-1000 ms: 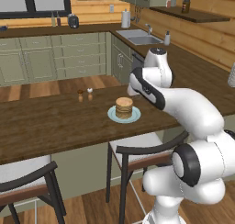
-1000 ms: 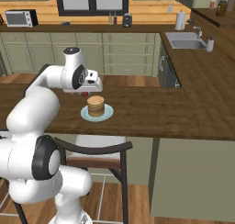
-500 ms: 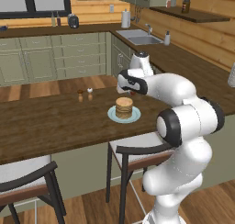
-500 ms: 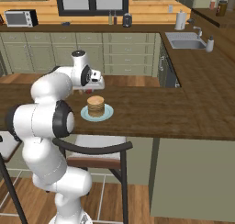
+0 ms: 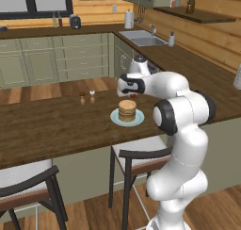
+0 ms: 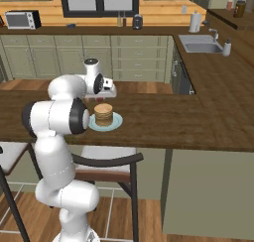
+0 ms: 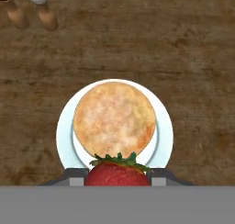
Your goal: Take the strawberry from the fridge and place it on top of the pancake, located on the dining counter.
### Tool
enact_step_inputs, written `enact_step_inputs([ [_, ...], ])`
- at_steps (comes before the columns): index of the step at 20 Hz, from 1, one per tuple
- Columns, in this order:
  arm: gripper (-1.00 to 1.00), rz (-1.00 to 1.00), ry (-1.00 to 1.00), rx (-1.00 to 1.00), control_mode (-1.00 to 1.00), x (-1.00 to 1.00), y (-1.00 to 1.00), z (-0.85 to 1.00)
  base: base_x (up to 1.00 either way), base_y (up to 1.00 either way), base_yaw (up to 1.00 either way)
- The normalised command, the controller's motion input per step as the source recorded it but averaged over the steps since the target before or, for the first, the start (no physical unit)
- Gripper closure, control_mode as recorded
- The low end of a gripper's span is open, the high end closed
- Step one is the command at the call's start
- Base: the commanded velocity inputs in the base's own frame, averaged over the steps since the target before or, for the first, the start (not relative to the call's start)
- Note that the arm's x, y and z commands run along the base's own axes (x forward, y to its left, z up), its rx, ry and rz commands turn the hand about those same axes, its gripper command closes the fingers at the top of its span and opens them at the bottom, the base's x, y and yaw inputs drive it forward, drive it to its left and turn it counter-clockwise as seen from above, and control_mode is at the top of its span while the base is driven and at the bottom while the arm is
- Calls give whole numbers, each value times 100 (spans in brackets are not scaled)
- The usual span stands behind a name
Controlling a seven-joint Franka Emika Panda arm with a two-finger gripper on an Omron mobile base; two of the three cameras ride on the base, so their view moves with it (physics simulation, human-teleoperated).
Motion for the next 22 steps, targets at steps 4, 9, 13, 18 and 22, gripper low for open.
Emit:
enact_step_inputs([
  [4, 100, 0, 3, 0, -100, 10, 0, -34, 0, 0, 0],
  [9, 100, 0, 2, 0, -100, 8, 9, -36, 0, 0, 0],
  [13, 100, 0, 4, 0, -100, 13, 3, -32, 0, 0, 0],
  [18, 100, 0, 3, 0, -100, 12, 0, -24, 0, 0, 0],
  [22, 100, 0, 0, 0, -100, 39, 0, 0, 0, 0, 0],
])
